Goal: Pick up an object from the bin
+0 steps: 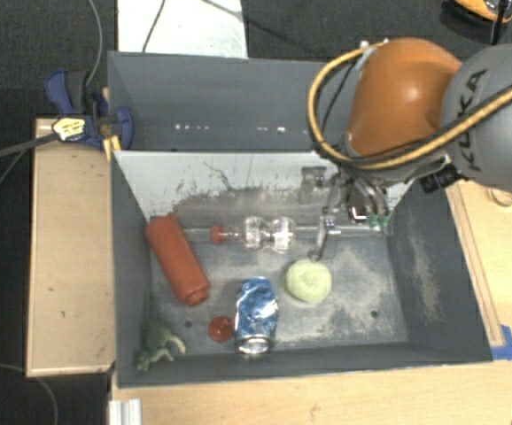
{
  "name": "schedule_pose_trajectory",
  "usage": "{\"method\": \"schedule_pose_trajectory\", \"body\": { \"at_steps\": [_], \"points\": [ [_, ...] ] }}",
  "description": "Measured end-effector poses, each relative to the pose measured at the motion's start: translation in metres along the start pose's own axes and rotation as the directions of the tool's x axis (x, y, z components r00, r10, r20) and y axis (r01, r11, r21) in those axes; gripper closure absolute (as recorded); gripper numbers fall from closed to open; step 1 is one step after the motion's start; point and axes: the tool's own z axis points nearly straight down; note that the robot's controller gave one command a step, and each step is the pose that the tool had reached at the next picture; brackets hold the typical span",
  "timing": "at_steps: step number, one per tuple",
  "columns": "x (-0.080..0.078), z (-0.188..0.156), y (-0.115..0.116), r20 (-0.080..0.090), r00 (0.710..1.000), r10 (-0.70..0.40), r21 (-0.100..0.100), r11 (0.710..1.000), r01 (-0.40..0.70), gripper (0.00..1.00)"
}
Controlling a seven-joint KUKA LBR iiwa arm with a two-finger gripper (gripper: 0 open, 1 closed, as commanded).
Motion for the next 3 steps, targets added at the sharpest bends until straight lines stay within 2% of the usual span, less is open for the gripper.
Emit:
{"method": "schedule_pose_trajectory", "body": {
  "at_steps": [1, 2, 3],
  "points": [
    [-0.001, -0.005, 0.000, 0.008, 1.000, 0.001, -0.001, 1.000, -0.001, 0.00],
    [0.008, 0.037, -0.019, 0.014, 0.999, 0.037, -0.002, 0.999, -0.037, 0.00],
    [0.012, 0.096, -0.036, 0.012, 0.996, -0.090, 0.001, 0.996, 0.090, 0.00]
  ]
}}
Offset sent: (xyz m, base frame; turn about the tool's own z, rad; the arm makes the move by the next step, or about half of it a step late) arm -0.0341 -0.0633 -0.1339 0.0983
